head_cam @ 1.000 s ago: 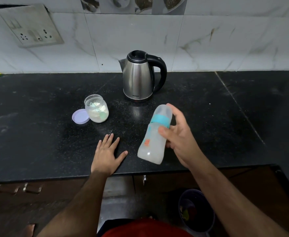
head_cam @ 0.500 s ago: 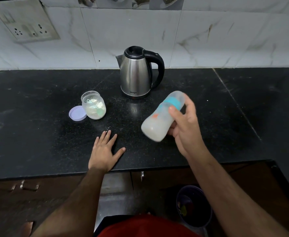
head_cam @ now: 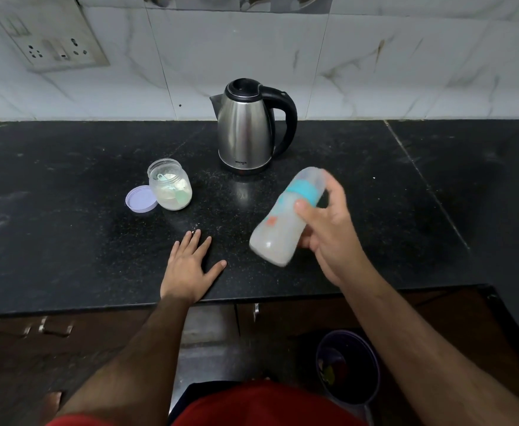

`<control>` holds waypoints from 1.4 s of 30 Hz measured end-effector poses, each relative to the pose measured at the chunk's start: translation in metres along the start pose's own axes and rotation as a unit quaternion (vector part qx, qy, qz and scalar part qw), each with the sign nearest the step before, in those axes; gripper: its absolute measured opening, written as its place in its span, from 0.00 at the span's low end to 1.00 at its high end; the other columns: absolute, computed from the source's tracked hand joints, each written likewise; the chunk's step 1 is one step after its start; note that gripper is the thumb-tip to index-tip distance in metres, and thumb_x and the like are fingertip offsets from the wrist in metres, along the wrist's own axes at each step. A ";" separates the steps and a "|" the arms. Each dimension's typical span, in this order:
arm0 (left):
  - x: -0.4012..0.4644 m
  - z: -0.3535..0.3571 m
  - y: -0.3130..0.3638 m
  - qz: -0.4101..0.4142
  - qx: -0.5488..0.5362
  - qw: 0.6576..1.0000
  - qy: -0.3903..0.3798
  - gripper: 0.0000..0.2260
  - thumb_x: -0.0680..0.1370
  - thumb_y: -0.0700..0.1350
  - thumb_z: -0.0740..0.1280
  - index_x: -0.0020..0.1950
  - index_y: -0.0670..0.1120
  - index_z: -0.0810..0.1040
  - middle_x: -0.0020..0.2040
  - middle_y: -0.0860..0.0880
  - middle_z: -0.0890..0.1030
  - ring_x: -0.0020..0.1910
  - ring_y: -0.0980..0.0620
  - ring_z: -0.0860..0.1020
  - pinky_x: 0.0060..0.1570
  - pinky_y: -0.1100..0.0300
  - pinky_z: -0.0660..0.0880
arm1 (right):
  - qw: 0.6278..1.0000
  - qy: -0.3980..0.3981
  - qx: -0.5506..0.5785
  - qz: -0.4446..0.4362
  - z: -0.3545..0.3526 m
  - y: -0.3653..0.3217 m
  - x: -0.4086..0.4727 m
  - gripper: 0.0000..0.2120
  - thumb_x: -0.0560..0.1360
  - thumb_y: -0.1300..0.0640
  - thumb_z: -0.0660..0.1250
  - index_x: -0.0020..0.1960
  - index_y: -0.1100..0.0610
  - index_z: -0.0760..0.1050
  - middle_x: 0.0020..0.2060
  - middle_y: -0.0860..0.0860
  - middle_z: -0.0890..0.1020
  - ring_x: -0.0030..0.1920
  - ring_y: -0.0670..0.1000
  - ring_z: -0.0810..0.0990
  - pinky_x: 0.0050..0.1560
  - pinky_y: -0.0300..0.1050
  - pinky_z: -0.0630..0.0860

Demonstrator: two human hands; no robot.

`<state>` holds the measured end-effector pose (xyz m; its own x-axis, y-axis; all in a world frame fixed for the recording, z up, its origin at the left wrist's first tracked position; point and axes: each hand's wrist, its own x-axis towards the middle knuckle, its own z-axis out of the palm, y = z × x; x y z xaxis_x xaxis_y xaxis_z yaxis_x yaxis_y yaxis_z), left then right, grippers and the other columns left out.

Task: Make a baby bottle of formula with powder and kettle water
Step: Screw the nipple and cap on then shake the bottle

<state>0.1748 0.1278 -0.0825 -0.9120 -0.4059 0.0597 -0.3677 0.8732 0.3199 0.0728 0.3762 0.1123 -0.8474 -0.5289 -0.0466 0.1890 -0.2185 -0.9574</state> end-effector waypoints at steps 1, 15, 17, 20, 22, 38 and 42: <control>0.000 0.000 0.000 0.000 0.000 1.000 0.000 0.36 0.76 0.71 0.53 0.78 0.51 0.64 0.81 0.49 0.58 0.81 0.52 0.50 0.79 0.51 0.46 | 0.999 -0.030 -0.021 0.015 0.000 0.001 -0.003 0.36 0.74 0.55 0.70 0.76 0.45 0.57 0.50 0.47 0.85 0.51 0.54 0.85 0.45 0.52 0.82; 0.000 -0.002 0.003 0.000 0.001 1.000 -0.002 0.35 0.77 0.69 0.55 0.78 0.51 0.64 0.81 0.48 0.58 0.81 0.51 0.50 0.79 0.50 0.47 | 1.000 -0.011 -0.017 -0.003 -0.002 -0.011 0.007 0.35 0.72 0.53 0.71 0.75 0.46 0.59 0.51 0.46 0.85 0.52 0.53 0.85 0.45 0.51 0.82; -0.001 -0.001 0.002 0.000 0.004 1.000 -0.002 0.35 0.76 0.70 0.54 0.78 0.51 0.64 0.81 0.49 0.58 0.81 0.52 0.50 0.79 0.50 0.46 | 0.996 0.076 0.032 -0.027 -0.002 -0.012 0.013 0.35 0.73 0.52 0.70 0.75 0.47 0.59 0.55 0.50 0.83 0.53 0.55 0.85 0.45 0.53 0.82; 0.000 -0.001 0.001 0.000 0.002 1.000 -0.002 0.36 0.76 0.71 0.53 0.78 0.51 0.64 0.81 0.49 0.58 0.81 0.52 0.50 0.79 0.50 0.46 | 0.998 0.062 0.020 -0.017 -0.002 -0.004 0.010 0.35 0.74 0.52 0.70 0.76 0.45 0.57 0.54 0.51 0.83 0.54 0.56 0.85 0.45 0.54 0.83; 0.000 -0.001 0.002 -0.001 0.000 1.000 -0.001 0.36 0.76 0.71 0.53 0.78 0.51 0.65 0.81 0.48 0.58 0.81 0.51 0.50 0.79 0.50 0.46 | 0.999 -0.021 -0.031 0.025 -0.002 0.000 0.004 0.35 0.73 0.52 0.71 0.75 0.43 0.58 0.51 0.49 0.85 0.53 0.55 0.85 0.46 0.55 0.83; -0.001 -0.006 0.005 -0.001 0.002 1.000 -0.009 0.35 0.77 0.69 0.55 0.78 0.51 0.63 0.81 0.49 0.57 0.81 0.52 0.49 0.79 0.52 0.45 | 1.000 0.015 -0.010 -0.015 -0.004 -0.009 0.004 0.34 0.75 0.53 0.68 0.76 0.45 0.57 0.49 0.44 0.85 0.53 0.54 0.85 0.48 0.56 0.82; -0.002 -0.006 0.005 -0.001 -0.001 1.000 -0.010 0.35 0.77 0.69 0.55 0.78 0.51 0.63 0.81 0.49 0.56 0.81 0.52 0.49 0.79 0.51 0.45 | 1.000 0.010 -0.010 -0.017 0.001 -0.006 0.002 0.37 0.75 0.54 0.68 0.78 0.47 0.53 0.48 0.46 0.86 0.51 0.54 0.85 0.46 0.53 0.83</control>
<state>0.1757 0.1311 -0.0753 -0.9146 -0.4022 0.0405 -0.3691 0.8717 0.3223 0.0706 0.3760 0.1177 -0.8632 -0.5045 -0.0197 0.1500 -0.2189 -0.9641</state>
